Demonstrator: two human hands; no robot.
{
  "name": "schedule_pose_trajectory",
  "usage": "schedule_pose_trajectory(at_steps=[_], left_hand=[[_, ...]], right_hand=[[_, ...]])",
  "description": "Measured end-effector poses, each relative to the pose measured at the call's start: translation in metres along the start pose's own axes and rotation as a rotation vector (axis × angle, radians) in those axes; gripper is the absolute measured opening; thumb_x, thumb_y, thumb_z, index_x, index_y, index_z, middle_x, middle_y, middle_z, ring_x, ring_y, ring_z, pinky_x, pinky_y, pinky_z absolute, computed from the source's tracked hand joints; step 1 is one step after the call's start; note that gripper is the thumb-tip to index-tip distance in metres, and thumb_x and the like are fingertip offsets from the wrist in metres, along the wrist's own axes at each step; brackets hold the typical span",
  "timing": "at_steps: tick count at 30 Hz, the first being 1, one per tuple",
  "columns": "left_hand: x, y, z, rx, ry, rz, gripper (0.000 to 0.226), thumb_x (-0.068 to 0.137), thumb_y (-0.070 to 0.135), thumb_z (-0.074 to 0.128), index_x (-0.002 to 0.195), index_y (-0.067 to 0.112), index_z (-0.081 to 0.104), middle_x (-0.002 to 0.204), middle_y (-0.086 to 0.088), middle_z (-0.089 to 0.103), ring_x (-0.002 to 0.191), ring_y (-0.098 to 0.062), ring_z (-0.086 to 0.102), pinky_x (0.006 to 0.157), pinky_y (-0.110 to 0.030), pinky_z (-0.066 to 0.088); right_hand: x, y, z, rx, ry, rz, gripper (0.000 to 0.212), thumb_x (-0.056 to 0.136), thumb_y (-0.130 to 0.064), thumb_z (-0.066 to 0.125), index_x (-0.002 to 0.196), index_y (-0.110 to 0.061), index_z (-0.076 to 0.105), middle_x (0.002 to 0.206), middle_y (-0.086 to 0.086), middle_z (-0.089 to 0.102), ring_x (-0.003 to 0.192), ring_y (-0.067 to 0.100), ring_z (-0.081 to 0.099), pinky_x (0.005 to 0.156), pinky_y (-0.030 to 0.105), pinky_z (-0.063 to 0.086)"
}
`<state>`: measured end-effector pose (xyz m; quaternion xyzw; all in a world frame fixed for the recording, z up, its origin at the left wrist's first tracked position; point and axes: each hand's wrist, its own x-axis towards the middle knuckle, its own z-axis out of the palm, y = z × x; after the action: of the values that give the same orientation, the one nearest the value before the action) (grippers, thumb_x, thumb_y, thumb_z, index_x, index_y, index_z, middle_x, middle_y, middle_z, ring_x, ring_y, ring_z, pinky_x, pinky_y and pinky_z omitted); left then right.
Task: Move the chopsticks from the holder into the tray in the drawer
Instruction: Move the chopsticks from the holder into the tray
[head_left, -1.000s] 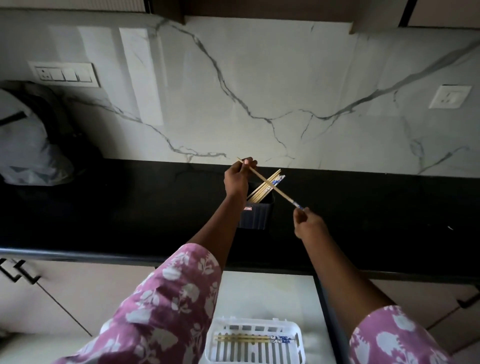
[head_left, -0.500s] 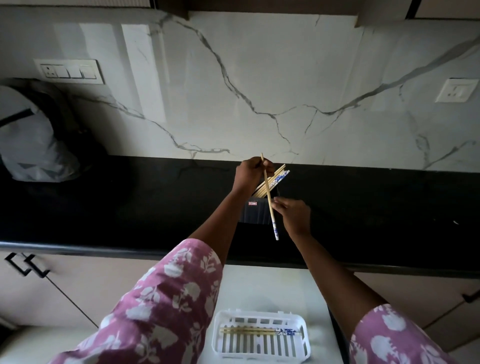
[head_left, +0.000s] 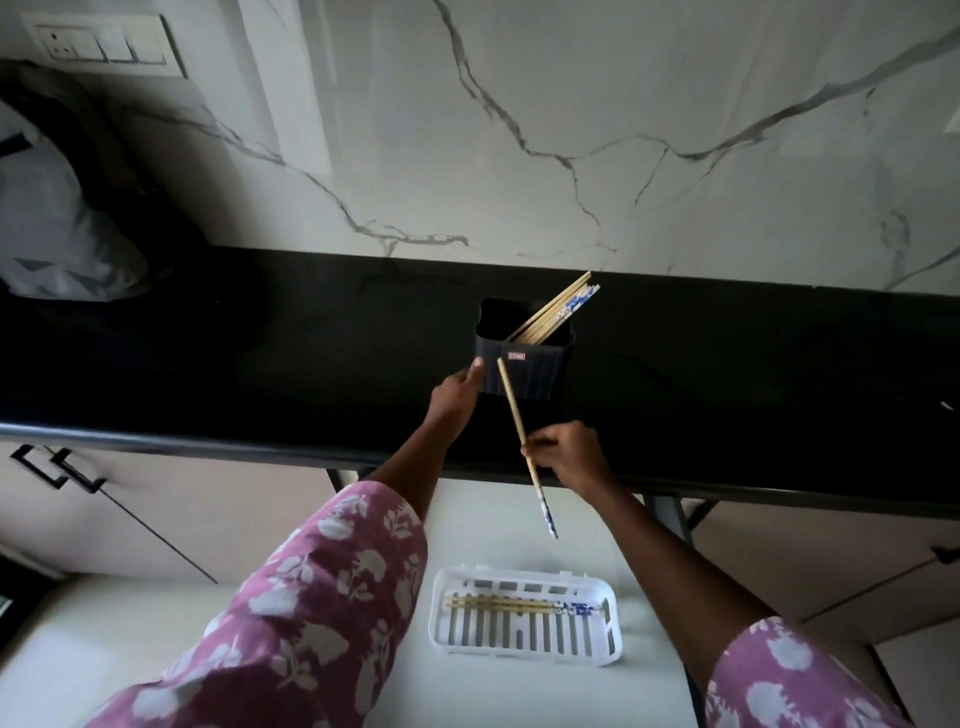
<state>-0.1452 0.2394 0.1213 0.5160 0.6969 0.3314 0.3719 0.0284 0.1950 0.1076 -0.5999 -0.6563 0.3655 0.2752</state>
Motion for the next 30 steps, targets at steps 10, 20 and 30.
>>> schedule_pose_trajectory(at_steps=[10,20,30], left_hand=[[0.014,-0.109,-0.006,0.696,-0.185,-0.135,0.07,0.082,0.075,0.026,0.141,0.052,-0.003,0.154,0.018,-0.019,0.14,-0.027,-0.025,0.104,-0.064,-0.011],[0.019,-0.11,-0.006,0.722,-0.203,-0.154,0.071,0.08,0.077,0.026,0.139,0.055,-0.007,0.152,0.022,-0.021,0.14,-0.028,-0.026,0.104,-0.066,-0.01],[0.021,-0.112,-0.007,0.744,-0.216,-0.165,0.071,0.08,0.078,0.025,0.139,0.056,-0.008,0.152,0.022,-0.021,0.14,-0.029,-0.025,0.104,-0.067,-0.008]], right_hand=[[-0.057,0.073,0.069,-0.571,-0.494,-0.113,0.018,0.081,-0.011,0.054,0.081,-0.009,0.072,0.093,0.012,0.073,0.092,0.029,0.065,0.08,0.029,0.049],[-0.085,0.114,0.115,-0.962,-0.644,-0.235,0.027,0.088,0.006,0.042,0.107,0.002,0.061,0.115,0.024,0.061,0.11,0.04,0.058,0.086,0.043,0.048],[-0.088,0.114,0.129,-1.038,-0.603,-0.22,0.027,0.08,0.012,0.047,0.099,0.004,0.065,0.105,0.023,0.064,0.105,0.039,0.059,0.084,0.042,0.048]])
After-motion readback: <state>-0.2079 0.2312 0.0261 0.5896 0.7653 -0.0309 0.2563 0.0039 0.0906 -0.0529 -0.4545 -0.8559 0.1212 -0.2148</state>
